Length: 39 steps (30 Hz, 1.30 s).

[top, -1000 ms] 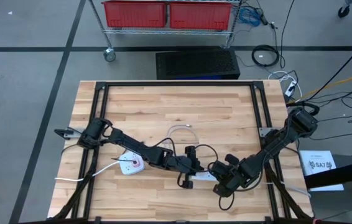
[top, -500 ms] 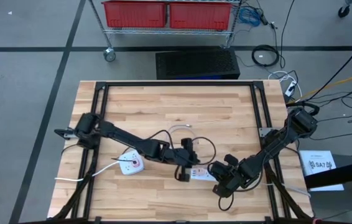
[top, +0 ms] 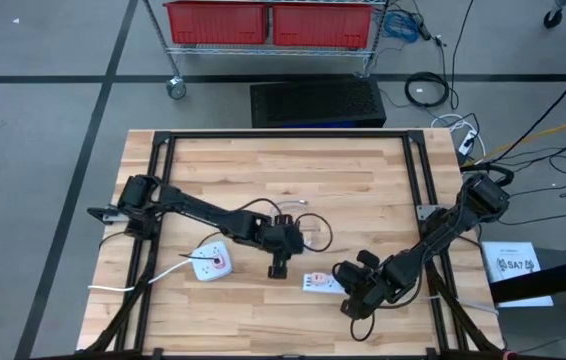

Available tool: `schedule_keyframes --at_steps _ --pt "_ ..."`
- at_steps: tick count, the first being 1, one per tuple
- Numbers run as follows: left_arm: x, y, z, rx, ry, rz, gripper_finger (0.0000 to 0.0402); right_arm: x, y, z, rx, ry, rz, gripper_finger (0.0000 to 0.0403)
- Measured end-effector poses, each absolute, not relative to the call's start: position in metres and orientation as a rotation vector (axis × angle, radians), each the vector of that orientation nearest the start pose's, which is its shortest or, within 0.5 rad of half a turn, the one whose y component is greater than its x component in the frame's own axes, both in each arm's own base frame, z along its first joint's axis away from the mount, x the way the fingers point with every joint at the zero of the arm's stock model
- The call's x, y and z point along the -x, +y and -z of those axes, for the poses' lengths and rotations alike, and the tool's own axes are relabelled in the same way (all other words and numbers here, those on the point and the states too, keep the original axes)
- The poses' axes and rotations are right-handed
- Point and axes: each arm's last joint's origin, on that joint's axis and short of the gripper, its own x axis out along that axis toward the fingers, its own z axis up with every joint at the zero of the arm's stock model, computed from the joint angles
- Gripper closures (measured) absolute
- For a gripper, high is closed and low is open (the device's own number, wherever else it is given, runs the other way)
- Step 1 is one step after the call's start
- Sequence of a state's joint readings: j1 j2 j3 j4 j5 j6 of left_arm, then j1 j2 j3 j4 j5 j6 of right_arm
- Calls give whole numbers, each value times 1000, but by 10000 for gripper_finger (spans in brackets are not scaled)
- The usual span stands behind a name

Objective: Insert USB
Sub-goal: Insert the pink charger adapter into the right white outlet extension

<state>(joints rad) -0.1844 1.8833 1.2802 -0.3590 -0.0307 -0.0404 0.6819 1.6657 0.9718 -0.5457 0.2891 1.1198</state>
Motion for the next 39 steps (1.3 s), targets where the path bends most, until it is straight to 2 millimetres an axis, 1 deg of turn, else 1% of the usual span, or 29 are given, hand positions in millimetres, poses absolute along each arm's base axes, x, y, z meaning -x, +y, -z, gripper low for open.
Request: schedule_keyframes --at_steps 1,4,6,9,13,15,17,21,25,31,34,39 --pt "-383 -72 -181 -41 951 137 385 -240 184 -165 -410 1106 293 403" --pt "-377 -79 -164 45 837 172 382 -241 184 -166 -404 1097 297 403" --pt "-372 -89 -154 102 730 203 382 -241 184 -166 -401 1093 296 403" --pt "-365 -101 -150 184 544 242 381 -242 184 -166 -402 1084 296 403" --pt "-355 -112 -146 191 417 213 381 -244 183 -166 -382 1057 296 403" --pt "-351 -119 -145 167 421 183 381 -246 180 -166 -373 1049 299 403" --pt "-349 -123 -138 142 444 137 380 -251 176 -166 -359 1033 300 403" --pt "-348 -127 -126 135 471 92 380 -261 168 -168 -356 999 290 402" --pt "-348 -128 -118 141 493 51 380 -268 164 -170 -356 966 270 402" --pt "-350 -128 -121 158 446 40 380 -272 161 -169 -351 959 266 402" --pt "-353 -129 -127 171 398 50 380 -274 161 -165 -349 966 272 402" --pt "-357 -130 -131 177 380 53 380 -279 163 -159 -349 967 263 403"
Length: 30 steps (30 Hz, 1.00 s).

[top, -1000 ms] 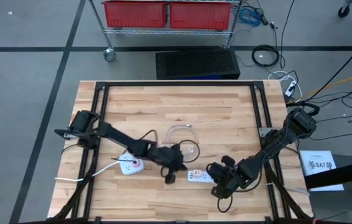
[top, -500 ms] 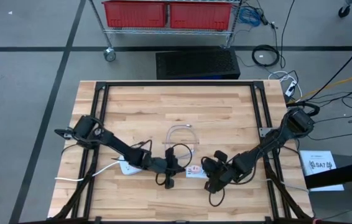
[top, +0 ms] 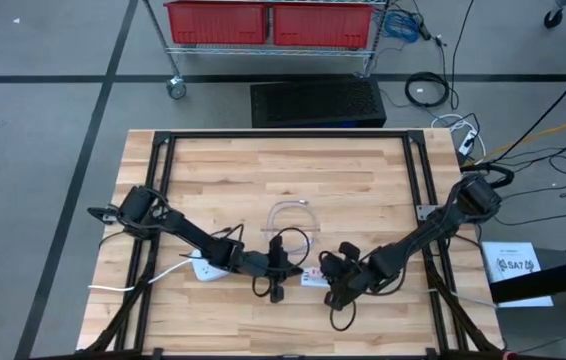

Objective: Insert USB
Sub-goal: Insert the pink charger adapter into the right white outlet extension

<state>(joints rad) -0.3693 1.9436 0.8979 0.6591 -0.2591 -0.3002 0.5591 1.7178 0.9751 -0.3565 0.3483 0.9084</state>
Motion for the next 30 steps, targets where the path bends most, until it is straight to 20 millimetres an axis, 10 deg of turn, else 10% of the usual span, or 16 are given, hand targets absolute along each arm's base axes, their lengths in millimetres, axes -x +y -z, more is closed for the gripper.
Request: schedule_keyframes --at_steps 30 --pt "-360 -127 -108 216 459 32 380 -290 159 -154 -325 936 215 403"
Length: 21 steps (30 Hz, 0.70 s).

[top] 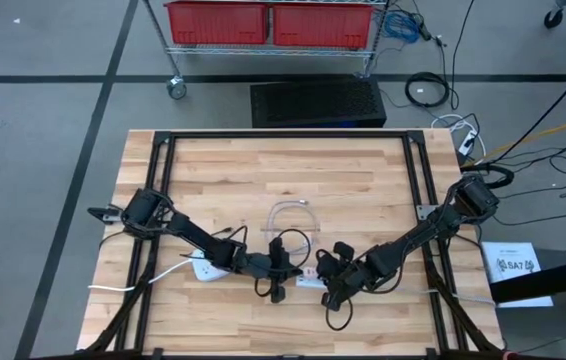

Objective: Insert USB
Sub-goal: Insert the pink charger adapter into the right white outlet extension, then insert the pink charger cable into the pink charger adapter on the right white outlet extension

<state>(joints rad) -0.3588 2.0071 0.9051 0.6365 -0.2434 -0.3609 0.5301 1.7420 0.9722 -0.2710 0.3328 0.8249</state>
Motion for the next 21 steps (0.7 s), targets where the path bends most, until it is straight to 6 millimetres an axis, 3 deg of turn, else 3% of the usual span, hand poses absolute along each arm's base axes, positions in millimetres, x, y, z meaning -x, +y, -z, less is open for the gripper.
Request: schedule_keyframes --at_steps 8,21 --pt "-359 -127 -106 206 487 24 380 -290 159 -155 -327 933 217 391" --pt "-358 -126 -104 199 492 13 380 -275 150 -177 -314 965 230 282"
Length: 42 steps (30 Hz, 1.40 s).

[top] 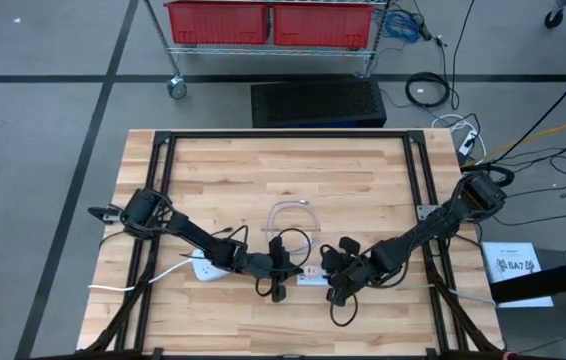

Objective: Insert USB
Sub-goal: Insert the pink charger cable into the pink charger adapter on the right white outlet extension

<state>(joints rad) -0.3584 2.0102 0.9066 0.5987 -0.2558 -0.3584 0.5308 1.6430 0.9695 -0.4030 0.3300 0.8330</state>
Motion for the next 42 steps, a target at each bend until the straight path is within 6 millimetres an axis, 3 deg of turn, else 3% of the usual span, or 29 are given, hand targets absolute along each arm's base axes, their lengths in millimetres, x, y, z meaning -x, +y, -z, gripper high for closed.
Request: schedule_keyframes --at_steps 4,8,13,18,23,29,42 --pt "-358 -126 -104 193 493 17 380 -262 144 -192 -303 1012 219 268" --pt "-358 -127 -104 193 498 27 380 -254 128 -203 -164 1033 249 259" --pt "-358 -127 -103 194 499 29 380 -276 90 -199 -39 1069 171 264" --pt "-358 -127 -103 176 501 37 380 -303 45 -189 -34 1038 25 269" --pt "-358 -127 -103 170 501 38 380 -313 15 -183 -84 1024 -135 257" --pt "-358 -127 -103 169 499 39 380 -323 12 -159 -60 1088 -212 251" --pt "-357 -127 -103 171 498 39 380 -372 14 -133 -10 1103 -342 274"
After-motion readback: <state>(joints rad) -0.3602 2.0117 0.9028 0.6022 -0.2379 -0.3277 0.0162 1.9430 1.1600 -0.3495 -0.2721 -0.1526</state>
